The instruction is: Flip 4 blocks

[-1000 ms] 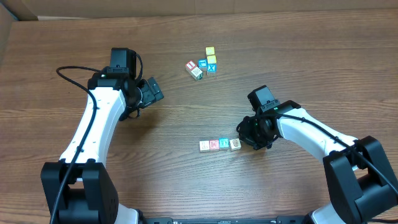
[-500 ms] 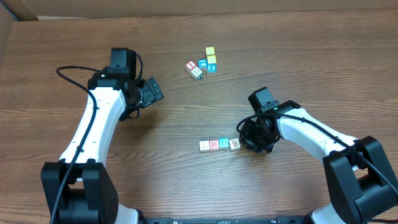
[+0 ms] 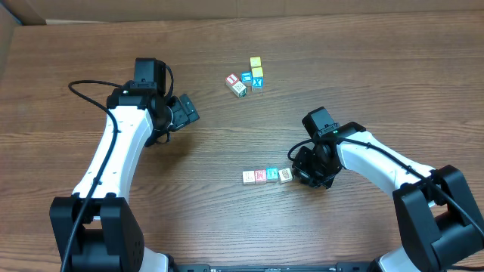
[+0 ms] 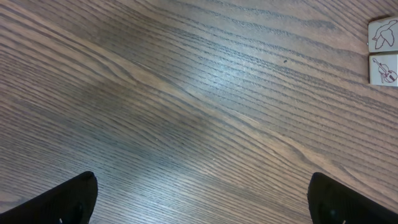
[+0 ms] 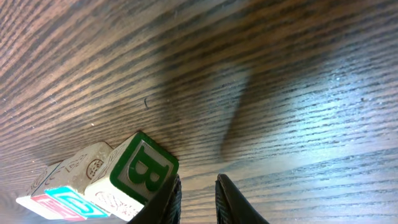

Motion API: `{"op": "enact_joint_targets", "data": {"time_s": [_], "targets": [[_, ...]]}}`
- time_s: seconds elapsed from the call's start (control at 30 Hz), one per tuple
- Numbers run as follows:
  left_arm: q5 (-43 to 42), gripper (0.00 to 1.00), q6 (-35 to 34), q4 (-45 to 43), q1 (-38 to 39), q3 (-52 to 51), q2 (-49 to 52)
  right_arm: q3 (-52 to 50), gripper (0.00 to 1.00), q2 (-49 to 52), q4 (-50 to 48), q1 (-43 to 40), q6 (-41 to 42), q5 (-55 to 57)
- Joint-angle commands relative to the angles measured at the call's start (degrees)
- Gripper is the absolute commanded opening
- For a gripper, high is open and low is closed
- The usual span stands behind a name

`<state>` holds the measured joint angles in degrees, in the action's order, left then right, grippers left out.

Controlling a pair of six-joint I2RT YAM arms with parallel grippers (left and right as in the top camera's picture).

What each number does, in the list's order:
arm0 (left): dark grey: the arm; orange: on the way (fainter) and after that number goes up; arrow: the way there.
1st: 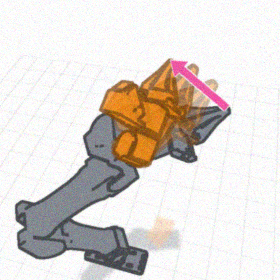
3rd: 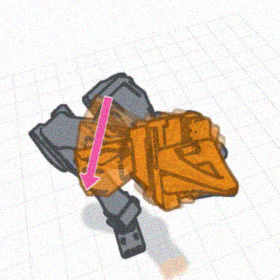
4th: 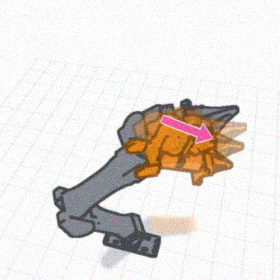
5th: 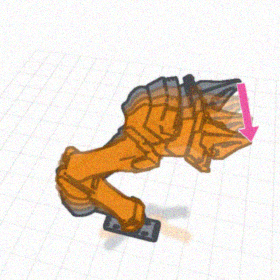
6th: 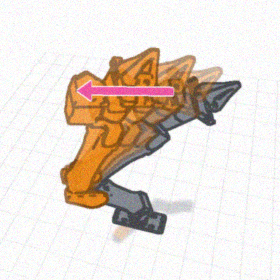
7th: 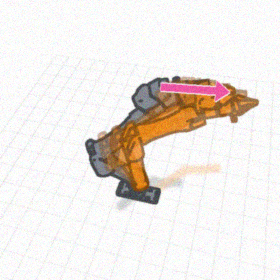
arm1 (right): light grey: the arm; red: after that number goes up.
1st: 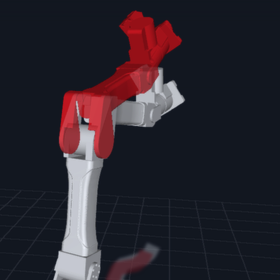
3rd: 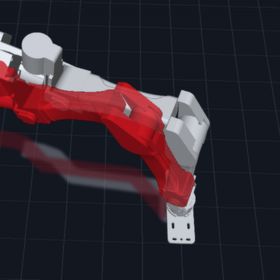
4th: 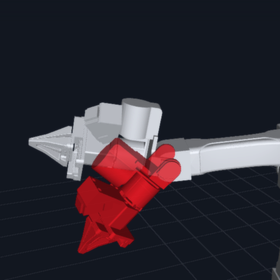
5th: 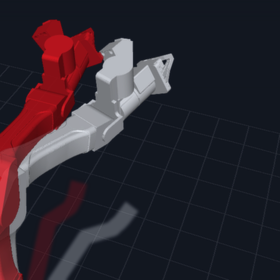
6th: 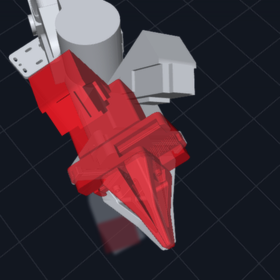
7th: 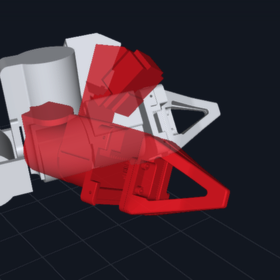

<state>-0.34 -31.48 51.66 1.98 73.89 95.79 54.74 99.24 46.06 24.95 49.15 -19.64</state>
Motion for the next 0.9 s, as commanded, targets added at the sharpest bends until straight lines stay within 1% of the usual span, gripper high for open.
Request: {"op": "enact_joint_targets", "data": {"time_s": [0.0, 0.3, 0.6, 0.7, 0.87], "targets": [[0.8, 1.00, 0.7, 0.0, -0.1, 0.4, -0.2, -0.2, 0.21, -1.4, -0.2, 0.3, 0.6, -1.6], [0.8, 1.00, 0.7, 0.0, -0.1, 0.4, -0.2, -0.2, 0.22, -1.4, -0.8, 3.5, 0.7, -0.6], [0.8, 1.00, 0.7, -0.1, -0.1, 0.4, -0.2, -0.2, 0.23, -1.4, -0.7, 3.8, 0.0, 6.7], [0.8, 1.00, 0.7, 0.0, -0.1, 0.4, -0.2, -0.2, 0.22, -1.4, -0.8, 3.8, -3.0, 8.5], [0.8, 1.00, 0.7, 0.0, -0.1, 0.4, -0.2, -0.2, 0.22, -1.4, -0.7, 3.8, -10.6, 8.7]]}}
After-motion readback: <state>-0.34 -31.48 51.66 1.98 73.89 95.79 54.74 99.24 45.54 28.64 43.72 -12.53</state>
